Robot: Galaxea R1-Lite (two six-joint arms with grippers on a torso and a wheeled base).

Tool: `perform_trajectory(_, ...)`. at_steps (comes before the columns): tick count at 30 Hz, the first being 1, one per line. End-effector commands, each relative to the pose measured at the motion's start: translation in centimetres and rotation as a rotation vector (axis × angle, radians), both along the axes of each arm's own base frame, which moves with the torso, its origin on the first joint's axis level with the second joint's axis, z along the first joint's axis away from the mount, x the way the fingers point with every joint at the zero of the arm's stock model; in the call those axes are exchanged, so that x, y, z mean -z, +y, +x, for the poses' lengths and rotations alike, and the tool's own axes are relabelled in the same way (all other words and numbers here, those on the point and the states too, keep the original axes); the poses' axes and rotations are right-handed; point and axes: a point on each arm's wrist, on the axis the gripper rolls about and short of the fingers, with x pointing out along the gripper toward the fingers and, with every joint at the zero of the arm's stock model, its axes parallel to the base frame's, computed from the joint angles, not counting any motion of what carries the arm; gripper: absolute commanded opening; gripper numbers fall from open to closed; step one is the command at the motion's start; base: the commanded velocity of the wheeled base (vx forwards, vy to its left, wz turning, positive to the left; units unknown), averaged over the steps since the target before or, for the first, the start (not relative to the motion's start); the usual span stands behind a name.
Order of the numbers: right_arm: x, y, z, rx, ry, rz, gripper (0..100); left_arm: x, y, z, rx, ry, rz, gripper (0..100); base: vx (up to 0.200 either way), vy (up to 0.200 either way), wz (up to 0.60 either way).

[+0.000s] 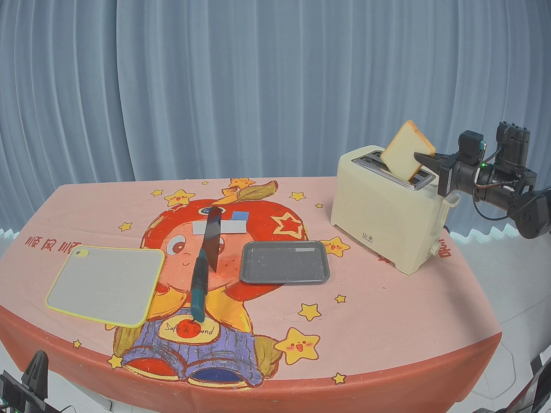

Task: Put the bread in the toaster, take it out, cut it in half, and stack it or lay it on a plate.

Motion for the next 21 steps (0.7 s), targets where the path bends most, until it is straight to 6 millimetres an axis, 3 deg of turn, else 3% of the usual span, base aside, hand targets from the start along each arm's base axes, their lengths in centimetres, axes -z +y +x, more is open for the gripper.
perform_trajectory(1,0.5,0.1,0.4,-0.001,0.013,-0.002,0,0.5,0.0,0.1,-0.001,0.013,-0.001,0,0.000,0.000,0.00)
perform_trajectory(21,1.6,0.8,0.8,-0.024,0.025,-0.036,0,0.5,0.0,0.1,-0.001,0.013,-0.001,0,0.000,0.000,0.00)
